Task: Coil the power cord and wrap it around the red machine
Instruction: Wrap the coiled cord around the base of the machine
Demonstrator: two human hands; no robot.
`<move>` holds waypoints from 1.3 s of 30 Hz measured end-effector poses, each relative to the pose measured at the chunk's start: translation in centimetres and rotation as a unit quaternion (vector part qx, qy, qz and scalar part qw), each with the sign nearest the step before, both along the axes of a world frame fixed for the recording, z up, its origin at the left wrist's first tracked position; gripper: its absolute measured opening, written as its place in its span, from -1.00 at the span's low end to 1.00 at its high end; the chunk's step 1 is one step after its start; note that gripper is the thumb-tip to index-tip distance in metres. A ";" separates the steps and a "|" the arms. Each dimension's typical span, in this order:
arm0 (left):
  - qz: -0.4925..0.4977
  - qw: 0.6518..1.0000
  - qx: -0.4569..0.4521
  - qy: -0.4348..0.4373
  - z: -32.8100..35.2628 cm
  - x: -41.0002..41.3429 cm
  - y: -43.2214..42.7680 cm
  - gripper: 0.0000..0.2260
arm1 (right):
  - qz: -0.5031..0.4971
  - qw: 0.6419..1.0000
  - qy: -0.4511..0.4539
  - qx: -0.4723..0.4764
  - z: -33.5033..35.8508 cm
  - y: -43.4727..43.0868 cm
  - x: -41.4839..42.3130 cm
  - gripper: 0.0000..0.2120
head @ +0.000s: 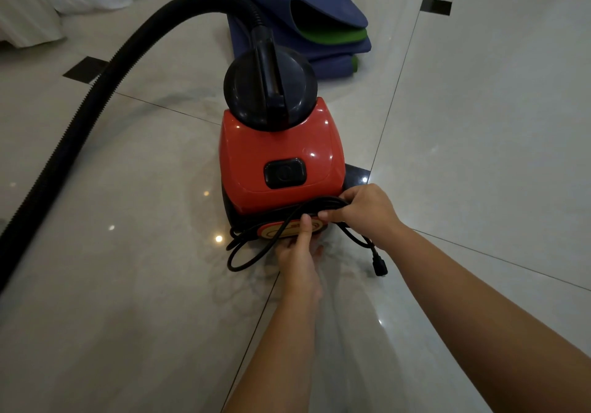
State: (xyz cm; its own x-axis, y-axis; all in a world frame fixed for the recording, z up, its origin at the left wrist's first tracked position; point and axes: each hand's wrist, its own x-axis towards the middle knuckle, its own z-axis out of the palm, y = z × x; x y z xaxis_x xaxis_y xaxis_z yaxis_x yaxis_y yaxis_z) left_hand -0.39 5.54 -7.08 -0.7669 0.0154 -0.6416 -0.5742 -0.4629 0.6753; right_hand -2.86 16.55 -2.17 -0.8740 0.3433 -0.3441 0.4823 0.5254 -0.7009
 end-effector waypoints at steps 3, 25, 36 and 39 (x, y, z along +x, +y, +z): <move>0.017 1.000 -0.018 -0.004 0.0 0.0 0.3 -0.33 | 0.018 1.000 0.004 0.019 0.1 0.0 0.1 -0.72; -0.048 0.999 -0.008 -0.024 1.0 -0.4 -0.5 -0.70 | 0.158 0.919 0.308 0.187 0.0 0.0 1.9 -0.66; -0.006 0.999 0.003 0.041 0.5 0.2 -4.1 -0.27 | 0.033 0.964 0.261 0.042 0.7 -1.4 1.4 -0.94; 0.030 0.999 -0.019 0.036 0.8 -0.4 -3.8 -0.35 | 0.033 0.964 0.250 0.086 0.6 -2.2 1.1 -0.89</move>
